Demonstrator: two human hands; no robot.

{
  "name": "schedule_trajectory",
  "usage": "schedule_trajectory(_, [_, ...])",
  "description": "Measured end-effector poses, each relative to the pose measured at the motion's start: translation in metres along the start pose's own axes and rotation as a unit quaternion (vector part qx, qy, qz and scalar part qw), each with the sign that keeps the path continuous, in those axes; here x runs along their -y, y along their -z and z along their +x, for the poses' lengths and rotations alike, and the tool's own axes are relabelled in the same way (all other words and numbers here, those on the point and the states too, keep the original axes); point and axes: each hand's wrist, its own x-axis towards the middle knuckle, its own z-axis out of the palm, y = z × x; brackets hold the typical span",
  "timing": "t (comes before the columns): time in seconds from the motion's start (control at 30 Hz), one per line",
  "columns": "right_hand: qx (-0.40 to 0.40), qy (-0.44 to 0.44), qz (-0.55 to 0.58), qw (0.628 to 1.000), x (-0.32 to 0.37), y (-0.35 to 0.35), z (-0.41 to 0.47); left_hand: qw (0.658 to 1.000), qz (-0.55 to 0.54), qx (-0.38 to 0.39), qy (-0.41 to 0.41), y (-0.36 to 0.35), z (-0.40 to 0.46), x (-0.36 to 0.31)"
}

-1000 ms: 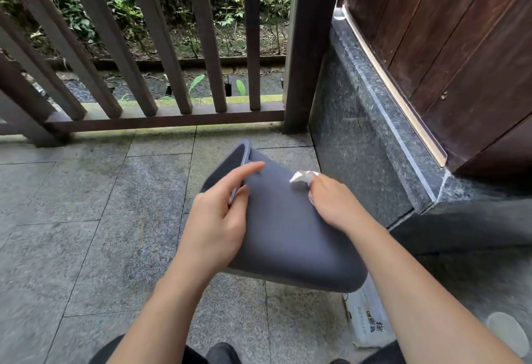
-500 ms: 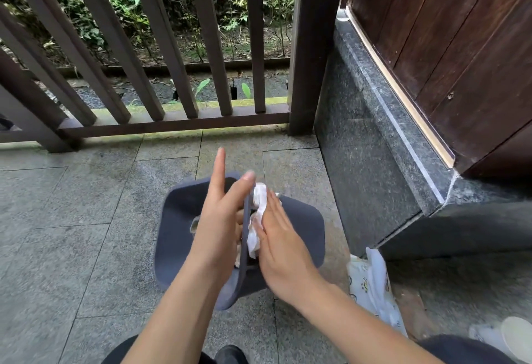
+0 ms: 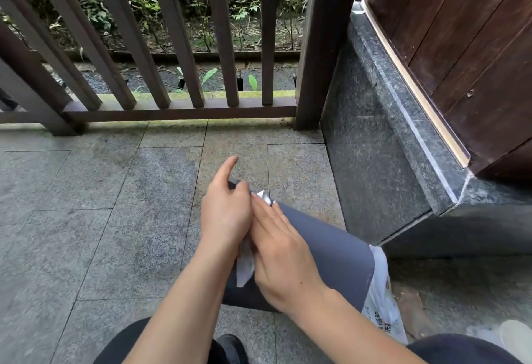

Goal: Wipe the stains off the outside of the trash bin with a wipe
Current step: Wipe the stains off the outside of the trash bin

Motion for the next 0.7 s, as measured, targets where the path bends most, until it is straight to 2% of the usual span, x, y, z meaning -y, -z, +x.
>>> schedule_trajectory(0.1, [-0.009,-0.033,0.000,0.999,-0.004,0.004,-0.001,0.998,0.043,-0.025,-0.044,-0.004,-0.002,-0.001])
schedule_trajectory(0.2, [-0.023,-0.174,0.014,0.984,-0.015,0.013,0.007,0.996,0.058,-0.018,-0.063,-0.008,-0.006,0.003])
schedule_trajectory(0.27, [-0.039,-0.230,0.039,0.972,-0.019,0.015,0.011,0.999,0.034,0.026,-0.032,-0.009,-0.007,0.007])
schedule_trajectory(0.33, [-0.036,-0.216,0.043,0.975,-0.012,0.011,0.011,0.994,-0.044,0.073,0.061,-0.012,-0.004,0.011])
schedule_trajectory(0.43, [0.005,-0.185,0.068,0.980,0.001,-0.002,0.002,0.965,-0.129,0.106,0.204,-0.016,0.001,0.017])
schedule_trajectory(0.53, [0.048,-0.171,0.091,0.980,0.007,-0.010,-0.004,0.940,-0.209,0.078,0.258,-0.018,0.002,0.027])
schedule_trajectory(0.7, [0.073,-0.117,0.102,0.985,0.010,-0.022,-0.012,0.924,-0.219,0.001,0.313,-0.014,0.010,0.043])
